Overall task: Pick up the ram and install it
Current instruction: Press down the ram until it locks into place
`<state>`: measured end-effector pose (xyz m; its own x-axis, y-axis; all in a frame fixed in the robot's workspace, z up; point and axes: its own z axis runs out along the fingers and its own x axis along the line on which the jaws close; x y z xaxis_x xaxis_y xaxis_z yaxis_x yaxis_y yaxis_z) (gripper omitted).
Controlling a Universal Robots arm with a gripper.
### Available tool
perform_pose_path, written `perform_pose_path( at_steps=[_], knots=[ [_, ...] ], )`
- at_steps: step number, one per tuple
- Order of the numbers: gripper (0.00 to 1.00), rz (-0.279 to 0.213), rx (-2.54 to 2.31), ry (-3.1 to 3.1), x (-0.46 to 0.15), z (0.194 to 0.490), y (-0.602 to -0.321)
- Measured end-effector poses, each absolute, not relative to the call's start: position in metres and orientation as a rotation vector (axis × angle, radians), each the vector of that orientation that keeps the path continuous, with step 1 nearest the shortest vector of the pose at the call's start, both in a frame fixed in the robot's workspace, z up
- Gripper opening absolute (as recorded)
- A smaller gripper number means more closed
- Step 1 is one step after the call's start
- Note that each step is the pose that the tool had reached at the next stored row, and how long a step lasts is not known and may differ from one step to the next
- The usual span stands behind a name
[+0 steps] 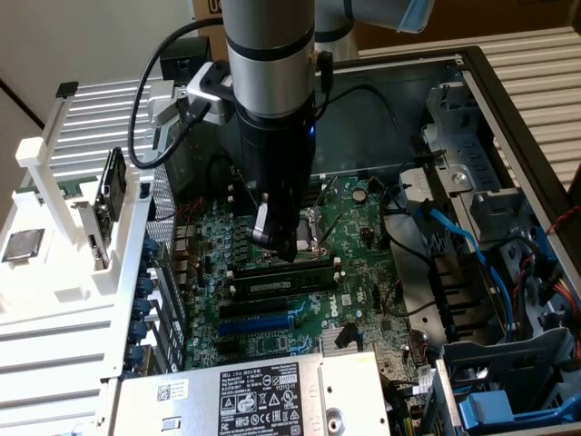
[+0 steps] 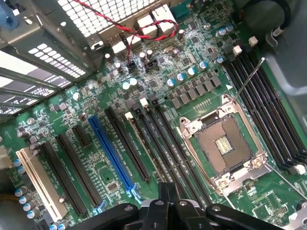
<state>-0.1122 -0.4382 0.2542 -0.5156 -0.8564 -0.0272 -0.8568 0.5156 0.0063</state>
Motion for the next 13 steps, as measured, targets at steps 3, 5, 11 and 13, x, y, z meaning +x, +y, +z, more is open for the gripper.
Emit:
perform_pose_path(
  at_steps=[3, 5, 11, 13],
  knots=[
    [0.11, 0.029, -1.478, 2.748, -0.1122, 0.2542, -0.4382],
    [0.11, 0.028, -1.438, 2.769, -0.1122, 0.2543, -0.4382],
    [0.11, 0.027, -1.319, 2.827, -0.1122, 0.2543, -0.4382],
    [0.11, 0.026, -1.278, 2.846, -0.1122, 0.2543, -0.4383]
  ],
)
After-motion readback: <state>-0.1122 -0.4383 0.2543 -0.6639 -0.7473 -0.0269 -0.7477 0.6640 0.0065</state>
